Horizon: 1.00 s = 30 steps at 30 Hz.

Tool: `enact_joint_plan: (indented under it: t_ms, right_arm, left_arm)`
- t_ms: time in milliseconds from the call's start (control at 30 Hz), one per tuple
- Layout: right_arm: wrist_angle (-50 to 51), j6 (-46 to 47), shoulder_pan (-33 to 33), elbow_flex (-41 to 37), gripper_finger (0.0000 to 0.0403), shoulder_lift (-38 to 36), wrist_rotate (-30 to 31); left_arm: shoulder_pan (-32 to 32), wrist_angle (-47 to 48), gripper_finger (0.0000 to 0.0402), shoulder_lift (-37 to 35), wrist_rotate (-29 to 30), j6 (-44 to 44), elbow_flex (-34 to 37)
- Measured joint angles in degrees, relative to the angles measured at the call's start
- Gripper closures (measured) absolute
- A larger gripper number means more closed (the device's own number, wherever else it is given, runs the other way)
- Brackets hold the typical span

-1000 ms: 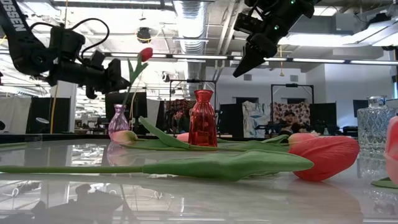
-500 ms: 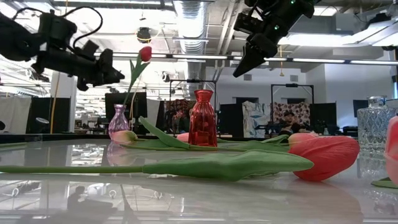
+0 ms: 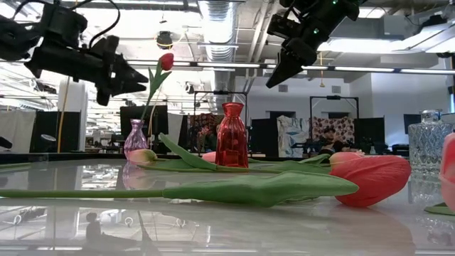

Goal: Sort flowers into vase by color
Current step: Put the red tulip into the violet vase

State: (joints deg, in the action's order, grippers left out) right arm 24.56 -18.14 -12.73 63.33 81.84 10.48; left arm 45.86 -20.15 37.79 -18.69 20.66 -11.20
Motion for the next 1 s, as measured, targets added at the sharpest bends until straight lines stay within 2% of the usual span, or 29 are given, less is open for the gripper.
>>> enact_joint_plan:
  t_ms: [233,433,633,767,1000]
  right_arm:
    - [0.3,2.3,1.2,0.0,0.0266,0.0,0.0]
    - [1.4,3.7,4.6,0.0,0.0266,0.0,0.0]
    - [12.4,17.5,8.6,0.0,0.0266,0.0,-0.3]
    - [19.2,27.5,12.5,0.0,0.0266,0.0,-4.2]
    - [18.9,39.5,22.7,0.0,0.0266,0.0,-7.3]
  left_arm:
    - [-16.0,2.9,0.0274,0.0,6.6,-0.4,0.0]
    - [-26.1,3.3,0.0274,0.1,8.7,-5.5,0.0]
    - [-32.0,3.3,0.0274,0.1,9.6,-9.5,0.0]
    - [-34.4,3.3,0.0274,0.1,9.1,-13.9,0.0]
    - [-38.7,3.7,0.0274,0.1,2.1,-16.3,0.0]
